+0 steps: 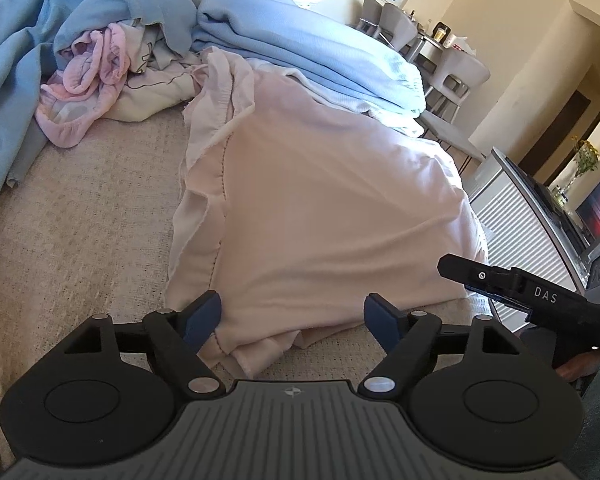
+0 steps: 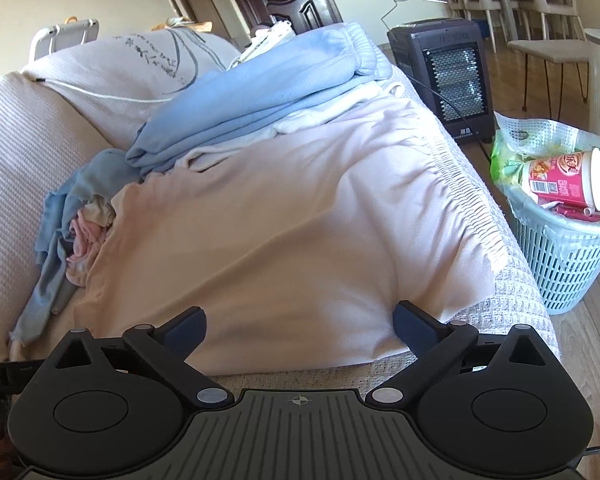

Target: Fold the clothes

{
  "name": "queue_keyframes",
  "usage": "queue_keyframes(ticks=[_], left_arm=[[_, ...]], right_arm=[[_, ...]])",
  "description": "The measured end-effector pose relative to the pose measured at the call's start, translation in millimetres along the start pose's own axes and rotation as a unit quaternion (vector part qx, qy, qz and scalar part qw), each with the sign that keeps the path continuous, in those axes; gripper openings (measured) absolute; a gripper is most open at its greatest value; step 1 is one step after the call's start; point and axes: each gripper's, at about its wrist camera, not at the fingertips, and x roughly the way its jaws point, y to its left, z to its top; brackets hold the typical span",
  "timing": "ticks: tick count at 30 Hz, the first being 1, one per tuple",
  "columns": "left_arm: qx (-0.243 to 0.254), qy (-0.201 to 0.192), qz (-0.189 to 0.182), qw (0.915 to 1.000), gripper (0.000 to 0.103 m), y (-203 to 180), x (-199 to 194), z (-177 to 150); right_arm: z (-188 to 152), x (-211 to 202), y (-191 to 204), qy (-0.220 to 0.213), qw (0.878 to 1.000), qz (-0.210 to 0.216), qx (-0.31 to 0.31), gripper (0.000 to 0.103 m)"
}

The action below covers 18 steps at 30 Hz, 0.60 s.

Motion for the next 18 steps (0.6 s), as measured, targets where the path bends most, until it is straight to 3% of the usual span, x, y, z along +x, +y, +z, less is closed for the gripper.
queue_keyframes(ticks=[18], left_arm=[[0.013,0.002,0.002,0.9999,0.082,-4.6,1.0,-2.2]], right_arm=[[-4.1,0.1,2.1,-0.008,1.000,-0.001,-0.006,0.103]])
